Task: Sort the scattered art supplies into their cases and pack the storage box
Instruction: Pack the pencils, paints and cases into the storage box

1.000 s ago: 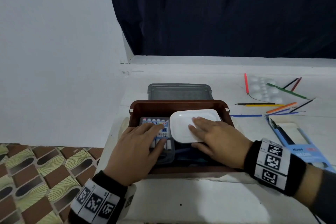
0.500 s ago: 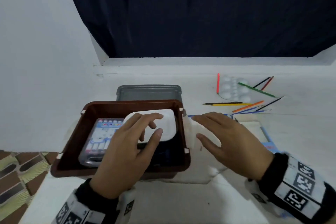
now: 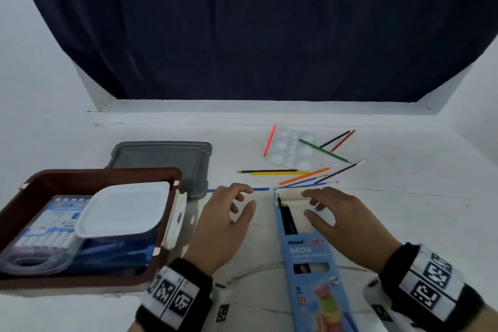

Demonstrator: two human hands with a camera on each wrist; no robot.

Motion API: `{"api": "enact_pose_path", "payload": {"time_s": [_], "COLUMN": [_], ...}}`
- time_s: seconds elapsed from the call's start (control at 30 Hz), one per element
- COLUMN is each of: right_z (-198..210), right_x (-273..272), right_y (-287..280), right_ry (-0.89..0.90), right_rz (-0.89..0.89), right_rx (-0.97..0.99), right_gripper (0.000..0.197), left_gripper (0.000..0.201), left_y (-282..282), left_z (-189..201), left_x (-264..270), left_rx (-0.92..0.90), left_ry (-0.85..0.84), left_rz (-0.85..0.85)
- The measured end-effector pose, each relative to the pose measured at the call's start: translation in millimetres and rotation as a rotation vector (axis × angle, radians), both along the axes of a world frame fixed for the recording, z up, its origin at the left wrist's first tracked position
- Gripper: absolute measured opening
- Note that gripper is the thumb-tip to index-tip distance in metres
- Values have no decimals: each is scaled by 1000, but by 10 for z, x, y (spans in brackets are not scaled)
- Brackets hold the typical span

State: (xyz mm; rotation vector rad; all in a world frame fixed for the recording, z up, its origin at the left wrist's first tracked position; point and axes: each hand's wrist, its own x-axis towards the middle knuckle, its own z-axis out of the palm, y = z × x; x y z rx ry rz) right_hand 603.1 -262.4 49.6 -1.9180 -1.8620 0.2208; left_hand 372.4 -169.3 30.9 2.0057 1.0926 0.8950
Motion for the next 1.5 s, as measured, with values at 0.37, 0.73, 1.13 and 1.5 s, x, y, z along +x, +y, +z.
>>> {"api": "enact_pose_path", "payload": {"time_s": [0.37,0.73,1.13,1.5], "right_z": [-380,-649,-598,-135], "right_x": [747,971,1270,1247], "right_y": [859,1488,1369,799], "right_ry": [-23,-493,-461,442], "right_rz": [-49,56,93,61], "right_rx": [-160,-386,-148,155], "right_gripper": [23,36,25,28], "left_gripper": [36,37,31,23], "left_y": [895,988,897,423], "left_z": [-481,-525,-325,130], "left_x": [605,761,907,1005], "left_rx": [-84,33,110,-311], "left_ry": [629,763,377,-185], "left_rz": [-49,-23,153,138]}}
